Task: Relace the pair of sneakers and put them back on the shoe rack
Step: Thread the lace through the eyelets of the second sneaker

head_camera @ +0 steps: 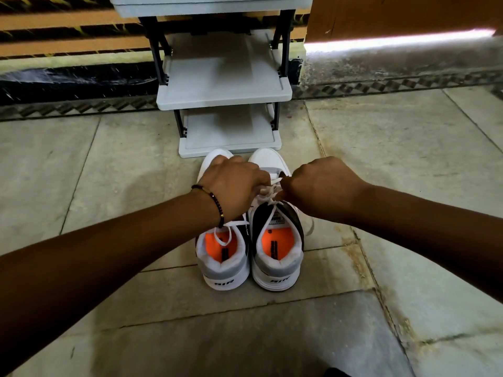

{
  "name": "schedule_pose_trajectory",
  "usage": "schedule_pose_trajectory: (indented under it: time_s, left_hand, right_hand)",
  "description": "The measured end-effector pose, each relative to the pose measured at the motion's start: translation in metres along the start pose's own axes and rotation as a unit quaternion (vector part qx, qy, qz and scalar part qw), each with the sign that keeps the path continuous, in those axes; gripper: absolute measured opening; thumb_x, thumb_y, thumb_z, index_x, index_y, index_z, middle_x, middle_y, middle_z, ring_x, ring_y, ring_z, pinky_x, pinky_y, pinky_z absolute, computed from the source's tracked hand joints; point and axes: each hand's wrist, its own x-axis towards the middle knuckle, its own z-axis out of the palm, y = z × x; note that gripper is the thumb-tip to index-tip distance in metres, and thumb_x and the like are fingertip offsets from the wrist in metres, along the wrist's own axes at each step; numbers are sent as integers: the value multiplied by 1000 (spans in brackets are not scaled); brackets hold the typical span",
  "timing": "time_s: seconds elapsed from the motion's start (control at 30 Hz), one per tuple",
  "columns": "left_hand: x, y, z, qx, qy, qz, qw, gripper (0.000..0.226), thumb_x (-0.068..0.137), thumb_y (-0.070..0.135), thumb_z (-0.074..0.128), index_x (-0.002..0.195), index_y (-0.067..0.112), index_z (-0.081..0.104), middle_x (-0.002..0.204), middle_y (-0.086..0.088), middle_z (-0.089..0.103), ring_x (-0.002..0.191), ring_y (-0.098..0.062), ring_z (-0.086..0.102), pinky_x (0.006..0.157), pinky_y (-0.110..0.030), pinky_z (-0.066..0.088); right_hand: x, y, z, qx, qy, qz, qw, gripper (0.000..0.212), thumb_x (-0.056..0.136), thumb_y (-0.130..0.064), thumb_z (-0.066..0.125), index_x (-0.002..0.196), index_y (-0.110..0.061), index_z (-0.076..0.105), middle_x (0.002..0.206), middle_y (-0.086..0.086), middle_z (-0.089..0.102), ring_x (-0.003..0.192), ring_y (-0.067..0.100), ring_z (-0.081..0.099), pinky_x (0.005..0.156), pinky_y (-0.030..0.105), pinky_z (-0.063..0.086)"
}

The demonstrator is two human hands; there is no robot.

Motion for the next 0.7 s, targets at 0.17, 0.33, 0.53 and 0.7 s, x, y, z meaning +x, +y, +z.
schedule_pose_trajectory:
  time_s: [0.17, 0.33, 0.53, 0.7]
  left_hand:
    - [2, -15, -3, 140, -3, 21, 990, 27, 87, 18, 49, 105, 36, 60, 103, 6, 68, 109, -22, 50, 94, -39, 30]
    - [-9, -34, 6, 136, -40, 6, 990, 16, 88, 28, 48, 95, 31, 62, 97, 7, 69, 104, -20, 49, 91, -37, 29]
    - [-2, -43, 4, 126, -64, 7, 990, 17, 89, 29, 47, 95, 29, 63, 97, 5, 68, 104, -22, 49, 90, -37, 31]
    - [-15, -47, 14, -215, -2, -64, 975, 28, 84, -4, 48, 105, 10, 60, 95, -6, 56, 86, -18, 54, 74, -15, 42]
  right_hand:
    - [-8, 11, 9, -5, -27, -4, 1000, 22, 91, -29, 50, 82, -18, 66, 61, 1, 56, 43, 16, 29, 42, 19, 16]
    - [-23, 11, 27, 18, -80, -10, 997, 33, 94, -39, 41, 90, -20, 67, 78, 3, 66, 52, 18, 38, 44, 21, 22]
    - [-26, 7, 41, 62, -135, 5, 989, 32, 95, -36, 38, 98, -22, 67, 88, 5, 69, 69, 24, 59, 56, 28, 38]
    - [-24, 16, 45, 120, -193, 54, 972, 42, 94, -47, 35, 74, -16, 56, 58, -6, 46, 49, 9, 40, 47, 23, 32]
